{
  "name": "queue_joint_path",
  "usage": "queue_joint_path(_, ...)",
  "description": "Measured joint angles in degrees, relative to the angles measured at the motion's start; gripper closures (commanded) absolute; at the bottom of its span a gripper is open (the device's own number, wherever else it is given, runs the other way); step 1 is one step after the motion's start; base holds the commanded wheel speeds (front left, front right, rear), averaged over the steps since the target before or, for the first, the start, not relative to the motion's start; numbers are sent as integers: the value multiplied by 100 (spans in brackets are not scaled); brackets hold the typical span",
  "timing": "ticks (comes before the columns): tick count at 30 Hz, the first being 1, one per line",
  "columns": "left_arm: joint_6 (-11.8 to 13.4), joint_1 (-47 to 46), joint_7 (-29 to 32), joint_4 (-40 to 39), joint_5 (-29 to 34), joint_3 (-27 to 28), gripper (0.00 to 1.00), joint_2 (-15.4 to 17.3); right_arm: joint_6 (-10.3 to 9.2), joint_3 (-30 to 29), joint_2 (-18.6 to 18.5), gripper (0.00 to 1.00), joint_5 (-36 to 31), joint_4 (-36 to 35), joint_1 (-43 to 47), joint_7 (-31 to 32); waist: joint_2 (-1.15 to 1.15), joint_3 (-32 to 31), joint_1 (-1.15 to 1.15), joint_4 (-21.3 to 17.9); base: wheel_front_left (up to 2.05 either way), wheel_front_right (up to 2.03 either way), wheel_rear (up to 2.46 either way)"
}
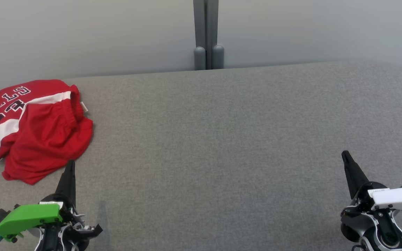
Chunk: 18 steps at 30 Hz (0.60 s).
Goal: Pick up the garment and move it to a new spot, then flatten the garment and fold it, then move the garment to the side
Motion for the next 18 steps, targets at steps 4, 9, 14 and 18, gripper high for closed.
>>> queue_joint_path(4, 0, 0, 0, 0, 0, 0, 100, 0, 0, 3, -2, 100, 0, -1, 0, 0, 0, 0, 0, 0, 0, 0, 0)
queue_joint_path(9, 0, 0, 0, 0, 0, 0, 100, 0, 0, 8, -4, 100, 3, -1, 0, -8, 0, 0, 0, 0, 0, 0, 0)
queue_joint_path(14, 0, 0, 0, 0, 0, 0, 100, 0, 0, 11, -7, 100, 5, -2, 0, -8, 0, 0, 0, 0, 0, 0, 0)
queue_joint_path(18, 0, 0, 0, 0, 0, 0, 100, 0, 0, 14, -9, 100, 7, -2, 0, -9, 0, 0, 0, 0, 0, 0, 0)
